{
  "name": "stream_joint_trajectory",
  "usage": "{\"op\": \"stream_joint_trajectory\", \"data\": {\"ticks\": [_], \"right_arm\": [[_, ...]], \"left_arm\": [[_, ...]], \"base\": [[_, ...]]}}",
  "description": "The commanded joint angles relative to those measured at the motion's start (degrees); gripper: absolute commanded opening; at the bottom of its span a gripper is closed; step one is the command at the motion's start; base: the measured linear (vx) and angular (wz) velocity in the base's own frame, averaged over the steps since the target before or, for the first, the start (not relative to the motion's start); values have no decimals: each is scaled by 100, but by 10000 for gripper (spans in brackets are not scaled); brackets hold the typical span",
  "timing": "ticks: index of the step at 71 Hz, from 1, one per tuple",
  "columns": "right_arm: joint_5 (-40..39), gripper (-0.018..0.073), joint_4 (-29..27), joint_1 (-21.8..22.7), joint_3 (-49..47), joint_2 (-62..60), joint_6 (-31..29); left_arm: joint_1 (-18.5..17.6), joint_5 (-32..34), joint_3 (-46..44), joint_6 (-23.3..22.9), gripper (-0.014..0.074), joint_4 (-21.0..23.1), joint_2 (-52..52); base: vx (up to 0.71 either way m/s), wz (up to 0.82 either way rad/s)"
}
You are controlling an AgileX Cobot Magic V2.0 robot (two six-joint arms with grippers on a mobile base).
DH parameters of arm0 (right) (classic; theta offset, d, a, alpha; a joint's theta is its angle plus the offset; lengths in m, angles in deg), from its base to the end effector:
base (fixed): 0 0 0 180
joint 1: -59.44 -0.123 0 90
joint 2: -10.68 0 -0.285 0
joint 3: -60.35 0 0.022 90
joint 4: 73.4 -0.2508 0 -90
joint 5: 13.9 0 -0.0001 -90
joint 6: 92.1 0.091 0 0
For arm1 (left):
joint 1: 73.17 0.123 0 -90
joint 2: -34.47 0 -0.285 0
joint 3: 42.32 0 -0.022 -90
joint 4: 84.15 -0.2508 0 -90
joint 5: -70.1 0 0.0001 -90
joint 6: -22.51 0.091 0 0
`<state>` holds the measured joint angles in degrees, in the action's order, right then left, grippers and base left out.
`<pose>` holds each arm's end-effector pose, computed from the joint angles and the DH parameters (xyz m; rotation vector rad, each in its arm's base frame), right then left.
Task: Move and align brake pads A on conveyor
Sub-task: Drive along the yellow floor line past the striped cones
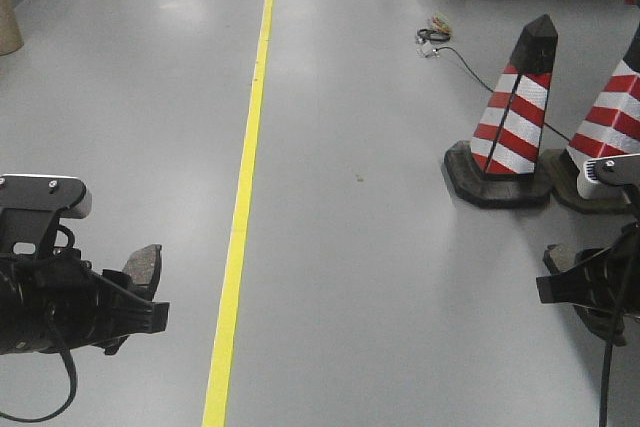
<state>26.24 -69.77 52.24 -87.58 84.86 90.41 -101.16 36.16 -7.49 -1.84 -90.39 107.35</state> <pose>0.2183 0.0238 0.2724 -0.1505 2.5483 -0.0053 0.1953 -0.0975 0.2689 0.1651 2.4827 -0.2784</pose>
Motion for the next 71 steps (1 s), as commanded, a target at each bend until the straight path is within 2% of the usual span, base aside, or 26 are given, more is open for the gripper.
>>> {"op": "stream_joint_trajectory", "data": {"ticks": [1,71], "right_arm": [[-310,72,59,-4,-178,-135,-41],[-316,72,59,-4,-178,-135,-41]], "left_arm": [[-23,386,-142,-38,118,-21,-140],[-23,386,-142,-38,118,-21,-140]], "base": [[63,-2],[58,-10]]}}
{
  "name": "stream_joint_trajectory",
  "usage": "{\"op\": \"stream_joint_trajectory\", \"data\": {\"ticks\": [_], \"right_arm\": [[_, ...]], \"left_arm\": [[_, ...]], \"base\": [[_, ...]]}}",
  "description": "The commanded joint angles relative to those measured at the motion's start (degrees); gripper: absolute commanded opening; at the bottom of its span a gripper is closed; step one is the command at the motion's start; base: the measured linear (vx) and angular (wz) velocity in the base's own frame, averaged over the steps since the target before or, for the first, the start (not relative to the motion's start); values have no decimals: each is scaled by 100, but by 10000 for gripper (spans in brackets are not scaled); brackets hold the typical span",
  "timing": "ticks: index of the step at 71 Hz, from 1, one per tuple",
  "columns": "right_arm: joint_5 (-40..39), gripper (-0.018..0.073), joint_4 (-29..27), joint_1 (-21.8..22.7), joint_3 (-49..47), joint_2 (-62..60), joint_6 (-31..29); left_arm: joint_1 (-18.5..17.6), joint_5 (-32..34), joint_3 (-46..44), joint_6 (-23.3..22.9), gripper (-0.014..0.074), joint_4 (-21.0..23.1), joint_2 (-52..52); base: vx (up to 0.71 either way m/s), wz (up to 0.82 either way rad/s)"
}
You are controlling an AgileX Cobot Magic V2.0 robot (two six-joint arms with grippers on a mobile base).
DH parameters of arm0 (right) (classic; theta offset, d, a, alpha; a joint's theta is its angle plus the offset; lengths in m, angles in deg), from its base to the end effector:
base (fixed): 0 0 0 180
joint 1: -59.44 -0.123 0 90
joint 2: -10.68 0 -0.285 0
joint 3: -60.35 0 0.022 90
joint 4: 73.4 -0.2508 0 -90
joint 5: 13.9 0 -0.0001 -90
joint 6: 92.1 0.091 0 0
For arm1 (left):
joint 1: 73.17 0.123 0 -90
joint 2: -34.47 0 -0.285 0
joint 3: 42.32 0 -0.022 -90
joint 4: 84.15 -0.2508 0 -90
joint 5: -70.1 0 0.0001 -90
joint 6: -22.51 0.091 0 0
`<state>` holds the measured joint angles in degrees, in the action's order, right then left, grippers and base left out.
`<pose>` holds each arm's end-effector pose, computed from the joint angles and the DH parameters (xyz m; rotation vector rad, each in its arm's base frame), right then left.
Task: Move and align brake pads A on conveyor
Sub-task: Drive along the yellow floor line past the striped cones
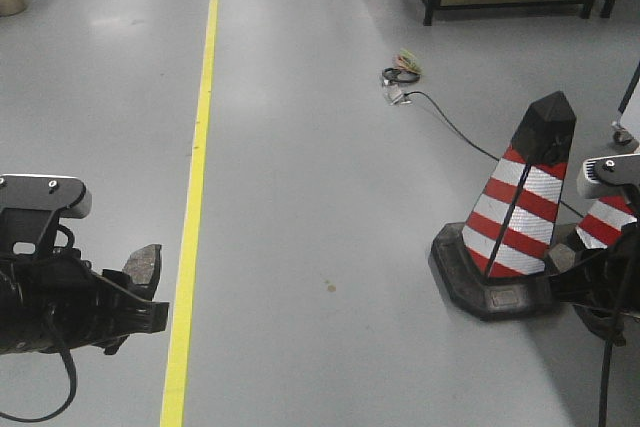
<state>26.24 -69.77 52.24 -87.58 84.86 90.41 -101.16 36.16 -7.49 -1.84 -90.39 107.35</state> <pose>0.2183 0.0238 0.2724 -0.1505 2.5483 -0.0053 0.1953 -0.0975 0.2689 0.1651 2.4827 -0.2784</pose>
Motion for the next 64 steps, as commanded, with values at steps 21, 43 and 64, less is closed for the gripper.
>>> {"op": "stream_joint_trajectory", "data": {"ticks": [21,43,64], "right_arm": [[-316,72,59,-4,-178,-135,-41],[-316,72,59,-4,-178,-135,-41],[-316,72,59,-4,-178,-135,-41]], "left_arm": [[-23,386,-142,-38,118,-21,-140],[-23,386,-142,-38,118,-21,-140],[-23,389,-142,-38,118,-27,-140]], "base": [[49,-17],[43,-33],[38,-57]]}}
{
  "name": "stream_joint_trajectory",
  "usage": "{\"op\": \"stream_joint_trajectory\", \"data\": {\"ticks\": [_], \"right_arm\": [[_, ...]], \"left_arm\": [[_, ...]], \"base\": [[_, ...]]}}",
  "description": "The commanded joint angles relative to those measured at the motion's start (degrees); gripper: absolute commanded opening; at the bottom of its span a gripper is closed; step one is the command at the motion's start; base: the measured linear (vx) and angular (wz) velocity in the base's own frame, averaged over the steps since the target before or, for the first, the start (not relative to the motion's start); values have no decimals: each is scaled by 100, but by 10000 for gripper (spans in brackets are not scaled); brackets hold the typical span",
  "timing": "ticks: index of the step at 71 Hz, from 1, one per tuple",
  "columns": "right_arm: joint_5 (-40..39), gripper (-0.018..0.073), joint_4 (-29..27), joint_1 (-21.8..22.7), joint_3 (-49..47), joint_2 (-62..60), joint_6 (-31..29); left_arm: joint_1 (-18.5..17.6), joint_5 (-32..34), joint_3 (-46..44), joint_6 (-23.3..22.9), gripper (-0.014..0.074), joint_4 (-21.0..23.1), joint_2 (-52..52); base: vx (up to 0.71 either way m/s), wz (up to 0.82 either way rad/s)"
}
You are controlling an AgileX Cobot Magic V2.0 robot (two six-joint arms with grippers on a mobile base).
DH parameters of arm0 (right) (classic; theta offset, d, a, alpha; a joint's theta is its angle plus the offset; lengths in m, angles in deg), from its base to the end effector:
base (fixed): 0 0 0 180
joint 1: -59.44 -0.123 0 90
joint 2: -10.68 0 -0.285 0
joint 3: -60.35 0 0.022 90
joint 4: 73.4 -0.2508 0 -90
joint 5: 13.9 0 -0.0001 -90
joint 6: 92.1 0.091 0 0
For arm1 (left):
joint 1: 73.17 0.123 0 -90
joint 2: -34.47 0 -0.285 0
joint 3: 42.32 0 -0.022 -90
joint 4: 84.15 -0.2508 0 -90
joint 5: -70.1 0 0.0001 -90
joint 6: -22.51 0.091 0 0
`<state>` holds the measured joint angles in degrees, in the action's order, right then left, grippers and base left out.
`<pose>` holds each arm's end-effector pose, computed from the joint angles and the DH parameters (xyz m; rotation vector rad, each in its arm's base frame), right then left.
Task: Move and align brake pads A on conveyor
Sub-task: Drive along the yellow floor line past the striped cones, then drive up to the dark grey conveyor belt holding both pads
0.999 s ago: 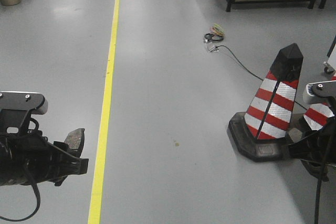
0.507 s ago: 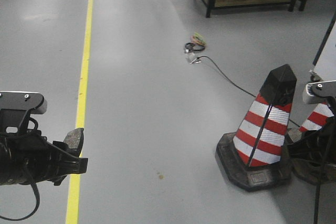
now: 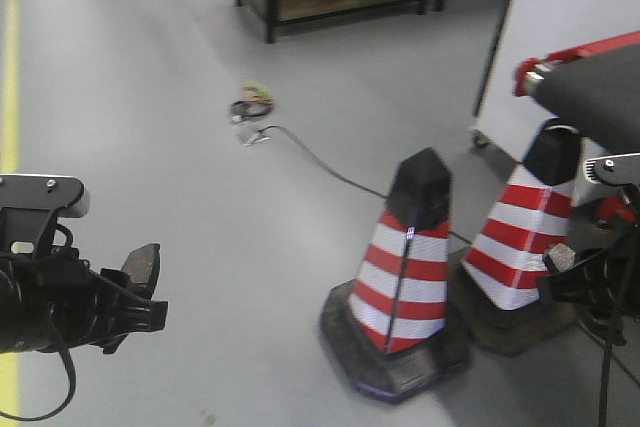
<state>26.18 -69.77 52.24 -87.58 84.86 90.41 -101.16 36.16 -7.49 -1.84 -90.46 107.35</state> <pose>0.2184 0.0238 0.2725 -0.1505 2.5473 -0.0052 0.1953 -0.0975 0.2689 0.1660 2.4824 -0.2772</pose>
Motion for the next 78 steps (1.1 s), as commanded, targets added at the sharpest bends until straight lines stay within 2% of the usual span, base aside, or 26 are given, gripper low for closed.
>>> {"op": "stream_joint_trajectory", "data": {"ticks": [1,78], "right_arm": [[-310,72,59,-4,-178,-135,-41],[-305,72,59,-4,-178,-135,-43]], "left_arm": [[-23,389,-142,-38,118,-21,-140],[-23,389,-142,-38,118,-21,-140]], "base": [[37,-67],[30,-68]]}}
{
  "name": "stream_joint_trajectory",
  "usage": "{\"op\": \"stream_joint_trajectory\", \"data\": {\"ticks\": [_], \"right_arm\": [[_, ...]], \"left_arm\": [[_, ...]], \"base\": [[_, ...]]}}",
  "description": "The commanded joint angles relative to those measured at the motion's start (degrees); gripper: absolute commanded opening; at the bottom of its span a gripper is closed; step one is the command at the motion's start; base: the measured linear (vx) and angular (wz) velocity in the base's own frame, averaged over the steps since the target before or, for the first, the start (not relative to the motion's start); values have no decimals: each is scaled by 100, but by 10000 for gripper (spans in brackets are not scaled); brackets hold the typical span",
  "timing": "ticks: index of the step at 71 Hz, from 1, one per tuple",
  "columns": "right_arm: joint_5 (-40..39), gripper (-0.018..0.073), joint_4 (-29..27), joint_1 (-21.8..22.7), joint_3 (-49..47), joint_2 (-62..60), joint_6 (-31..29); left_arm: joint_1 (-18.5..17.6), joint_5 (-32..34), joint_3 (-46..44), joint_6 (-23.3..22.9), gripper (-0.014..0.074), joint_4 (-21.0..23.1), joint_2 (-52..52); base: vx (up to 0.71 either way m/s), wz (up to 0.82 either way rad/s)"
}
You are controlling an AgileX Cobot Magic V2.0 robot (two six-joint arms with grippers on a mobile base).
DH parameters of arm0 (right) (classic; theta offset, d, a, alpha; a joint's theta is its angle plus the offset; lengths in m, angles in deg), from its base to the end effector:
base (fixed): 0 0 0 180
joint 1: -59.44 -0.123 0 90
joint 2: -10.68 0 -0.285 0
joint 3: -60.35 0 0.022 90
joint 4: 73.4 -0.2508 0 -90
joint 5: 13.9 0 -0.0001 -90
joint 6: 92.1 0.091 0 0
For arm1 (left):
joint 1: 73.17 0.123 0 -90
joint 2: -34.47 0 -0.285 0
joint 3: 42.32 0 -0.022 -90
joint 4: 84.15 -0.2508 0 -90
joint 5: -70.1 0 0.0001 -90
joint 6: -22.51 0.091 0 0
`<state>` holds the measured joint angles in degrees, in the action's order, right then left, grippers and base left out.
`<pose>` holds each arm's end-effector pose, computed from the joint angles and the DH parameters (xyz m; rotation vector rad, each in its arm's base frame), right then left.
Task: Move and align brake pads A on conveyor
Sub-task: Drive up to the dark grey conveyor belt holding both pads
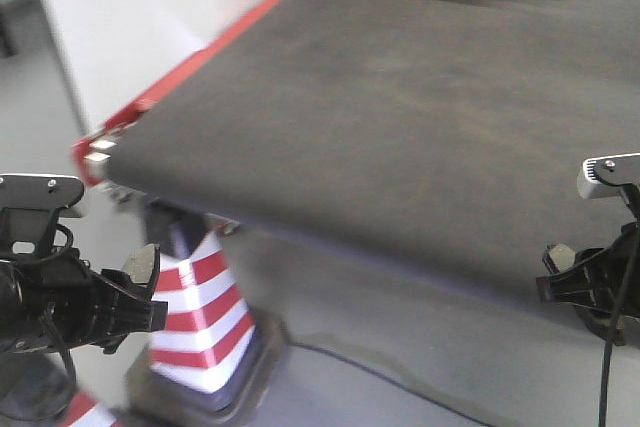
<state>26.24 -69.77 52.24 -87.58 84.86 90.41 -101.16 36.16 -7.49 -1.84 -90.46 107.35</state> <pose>0.2183 0.0238 0.2724 -0.1505 2.5483 -0.0053 0.1953 -0.0975 0.2689 0.1660 2.4824 -0.2772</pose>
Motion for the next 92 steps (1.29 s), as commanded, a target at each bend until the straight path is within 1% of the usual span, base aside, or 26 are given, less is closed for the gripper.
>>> {"op": "stream_joint_trajectory", "data": {"ticks": [1,52,65,92], "right_arm": [[-310,72,59,-4,-178,-135,-43],[-289,72,79,-4,-178,-135,-43],[-289,72,79,-4,-178,-135,-43],[-294,72,79,-4,-178,-135,-43]], "left_arm": [[-23,389,-142,-38,118,-21,-140],[-19,390,-149,-38,118,-19,-140],[-19,390,-149,-38,118,-19,-140],[-19,390,-149,-38,118,-19,-140]], "base": [[28,-57],[24,-51],[17,-20],[15,-1]]}}
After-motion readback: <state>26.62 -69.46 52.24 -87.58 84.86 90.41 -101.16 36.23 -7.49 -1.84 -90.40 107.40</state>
